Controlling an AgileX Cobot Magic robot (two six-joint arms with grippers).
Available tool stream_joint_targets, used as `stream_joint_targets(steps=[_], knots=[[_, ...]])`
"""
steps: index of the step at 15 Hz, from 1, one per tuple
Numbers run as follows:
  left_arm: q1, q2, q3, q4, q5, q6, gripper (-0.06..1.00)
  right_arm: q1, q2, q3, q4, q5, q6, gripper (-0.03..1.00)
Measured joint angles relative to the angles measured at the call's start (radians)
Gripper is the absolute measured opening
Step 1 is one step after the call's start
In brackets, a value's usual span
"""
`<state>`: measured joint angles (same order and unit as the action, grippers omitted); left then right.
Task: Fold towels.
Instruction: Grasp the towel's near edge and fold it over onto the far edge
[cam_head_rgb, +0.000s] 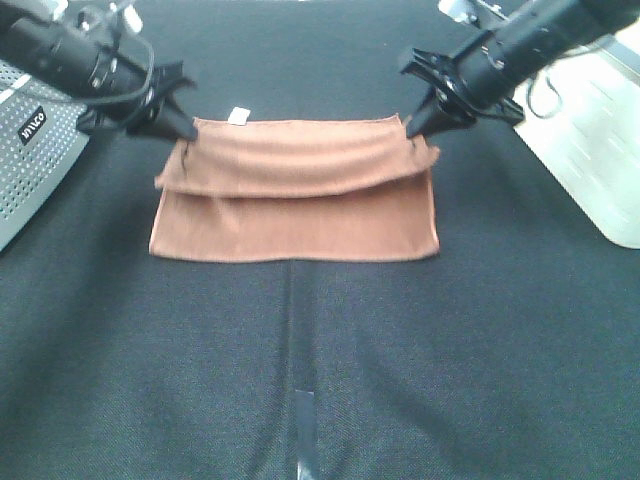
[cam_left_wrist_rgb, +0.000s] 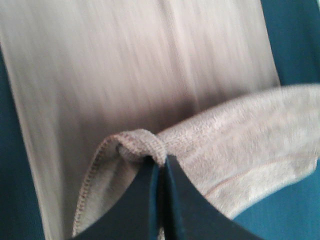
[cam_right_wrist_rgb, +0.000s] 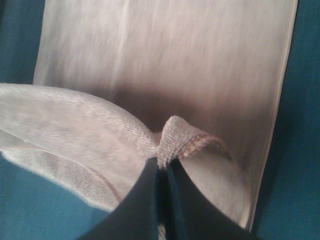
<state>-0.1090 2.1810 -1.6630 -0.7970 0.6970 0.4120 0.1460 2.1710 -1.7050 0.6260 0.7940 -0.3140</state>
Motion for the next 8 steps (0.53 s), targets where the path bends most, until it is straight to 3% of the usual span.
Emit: stream_joint_targets(steps=[6,8], knots=[[0.011,0.296,-0.419,-0.015,-0.089,-0.029,0.00,0.000,0.374,-0.561,-0.040,0.022,0.018,0.00],[0.011,0.346,-0.471,-0.023,-0.114,-0.029,0.00,0.000,0.427,-0.623,-0.042,0.017,0.018,0.00]])
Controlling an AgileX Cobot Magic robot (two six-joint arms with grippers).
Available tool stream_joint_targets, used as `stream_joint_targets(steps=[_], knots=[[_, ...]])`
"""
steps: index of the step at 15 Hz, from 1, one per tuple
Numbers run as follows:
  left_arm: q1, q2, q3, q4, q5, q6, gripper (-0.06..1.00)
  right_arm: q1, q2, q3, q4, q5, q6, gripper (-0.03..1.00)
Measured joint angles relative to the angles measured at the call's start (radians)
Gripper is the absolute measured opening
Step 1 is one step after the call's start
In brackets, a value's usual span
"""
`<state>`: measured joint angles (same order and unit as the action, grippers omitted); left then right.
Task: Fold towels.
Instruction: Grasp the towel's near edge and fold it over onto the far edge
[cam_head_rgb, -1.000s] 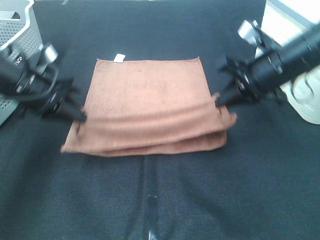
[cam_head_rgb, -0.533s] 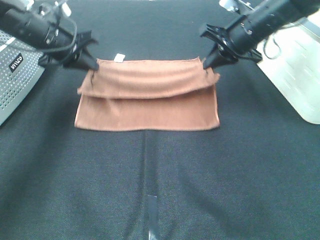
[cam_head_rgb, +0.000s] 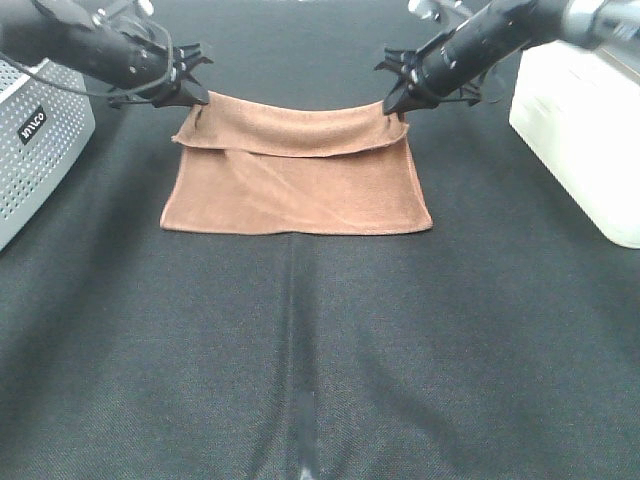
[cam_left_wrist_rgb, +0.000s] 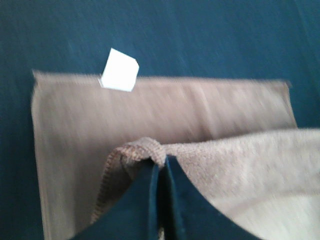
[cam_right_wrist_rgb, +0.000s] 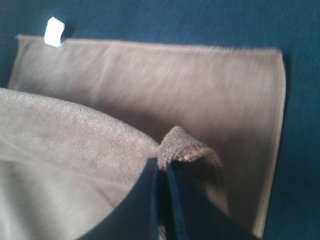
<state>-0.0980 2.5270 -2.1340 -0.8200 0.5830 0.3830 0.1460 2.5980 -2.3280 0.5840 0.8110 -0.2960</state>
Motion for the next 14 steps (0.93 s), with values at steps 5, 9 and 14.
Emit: stream_joint_targets(steps=[5,9,14], knots=[[-0.003,0.157,-0.154,-0.043,-0.137,0.000,0.00,0.000,0.119,-0.088,-0.005,-0.134,0.000,0.00],[-0.012,0.163,-0.158,-0.073,-0.157,0.068,0.21,0.000,0.122,-0.091,-0.006,-0.167,-0.001,0.47],[-0.010,0.152,-0.159,-0.033,-0.050,0.069,0.82,0.000,0.054,-0.091,-0.066,-0.043,-0.001,0.75]])
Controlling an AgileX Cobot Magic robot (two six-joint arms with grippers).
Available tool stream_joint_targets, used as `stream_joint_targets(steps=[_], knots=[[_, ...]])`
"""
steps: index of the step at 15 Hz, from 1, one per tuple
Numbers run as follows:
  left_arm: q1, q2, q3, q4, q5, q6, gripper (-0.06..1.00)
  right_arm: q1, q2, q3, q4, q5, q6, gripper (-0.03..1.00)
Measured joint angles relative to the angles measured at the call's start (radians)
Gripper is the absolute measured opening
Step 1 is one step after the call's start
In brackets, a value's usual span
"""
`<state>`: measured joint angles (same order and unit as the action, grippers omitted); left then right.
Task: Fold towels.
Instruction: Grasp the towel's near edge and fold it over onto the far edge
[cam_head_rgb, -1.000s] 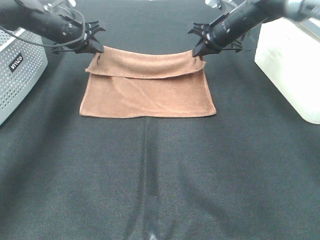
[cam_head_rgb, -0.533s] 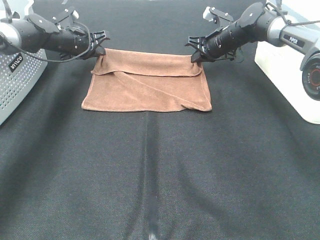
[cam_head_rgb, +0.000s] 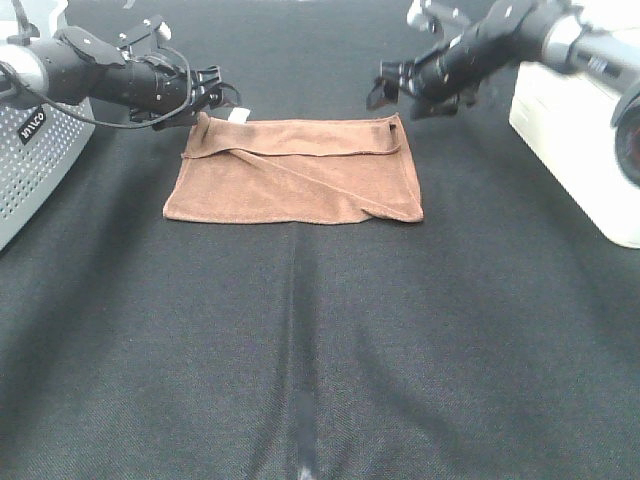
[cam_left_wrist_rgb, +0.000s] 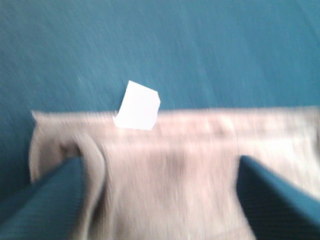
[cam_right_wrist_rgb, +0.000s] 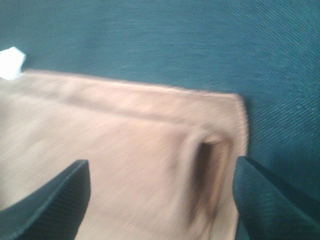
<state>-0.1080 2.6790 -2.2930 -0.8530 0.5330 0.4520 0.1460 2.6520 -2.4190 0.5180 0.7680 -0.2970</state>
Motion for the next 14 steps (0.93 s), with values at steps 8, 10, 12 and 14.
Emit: stream_joint_targets(steps=[8,10,12,14], knots=[[0.028,-0.060,-0.005,0.061,0.401,-0.086,0.82,0.000,-0.059,-0.003,-0.041,0.439,0.089,0.76],[0.028,-0.062,-0.005,0.113,0.481,-0.166,0.82,0.000,-0.076,0.000,-0.049,0.440,0.140,0.76],[0.027,-0.071,-0.005,0.153,0.514,-0.197,0.82,0.000,-0.095,0.007,-0.060,0.441,0.162,0.76],[0.027,-0.135,-0.005,0.263,0.569,-0.280,0.82,0.000,-0.166,0.082,-0.095,0.440,0.181,0.76]])
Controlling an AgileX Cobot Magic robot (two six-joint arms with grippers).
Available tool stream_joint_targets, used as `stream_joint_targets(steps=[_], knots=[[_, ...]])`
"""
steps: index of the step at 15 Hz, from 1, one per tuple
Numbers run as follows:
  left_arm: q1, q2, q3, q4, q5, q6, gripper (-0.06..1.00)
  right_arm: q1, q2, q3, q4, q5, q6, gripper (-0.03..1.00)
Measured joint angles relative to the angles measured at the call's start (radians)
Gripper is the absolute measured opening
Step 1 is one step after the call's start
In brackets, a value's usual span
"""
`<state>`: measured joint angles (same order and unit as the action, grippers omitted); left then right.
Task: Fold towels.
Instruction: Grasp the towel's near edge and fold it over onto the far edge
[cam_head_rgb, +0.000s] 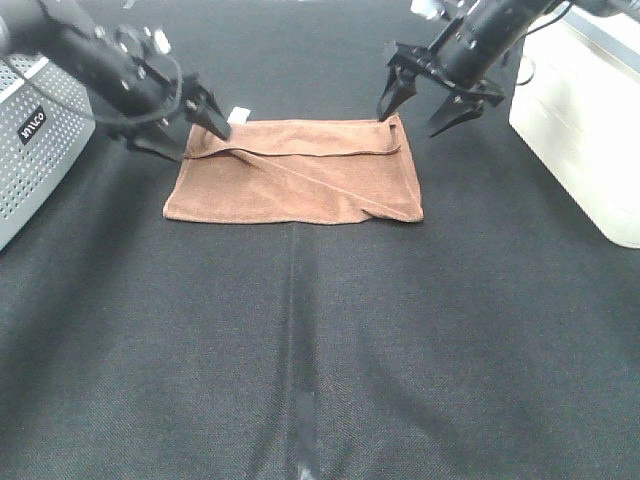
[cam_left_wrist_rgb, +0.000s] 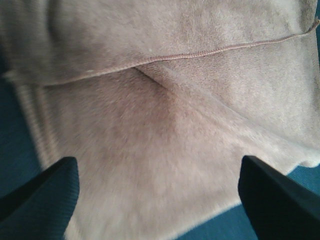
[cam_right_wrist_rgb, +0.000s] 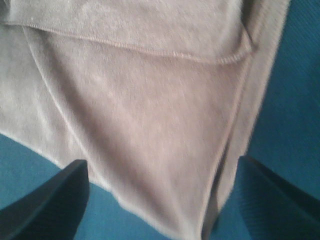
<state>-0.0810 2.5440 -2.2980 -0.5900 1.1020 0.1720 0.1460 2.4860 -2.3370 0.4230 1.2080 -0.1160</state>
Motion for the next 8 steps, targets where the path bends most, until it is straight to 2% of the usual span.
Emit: stream_joint_targets(steps=[2,4,8], knots=[[0.000,-0.037,0.000,0.085,0.054,-0.101,0.82,0.000,-0.055,0.123,-0.020,0.001,0.001,0.76],[0.000,-0.041,0.000,0.160,0.101,-0.155,0.82,0.000,-0.069,0.218,-0.023,0.009,0.001,0.76],[-0.001,-0.041,0.000,0.174,0.104,-0.172,0.78,0.000,-0.069,0.318,-0.027,0.006,-0.014,0.76]])
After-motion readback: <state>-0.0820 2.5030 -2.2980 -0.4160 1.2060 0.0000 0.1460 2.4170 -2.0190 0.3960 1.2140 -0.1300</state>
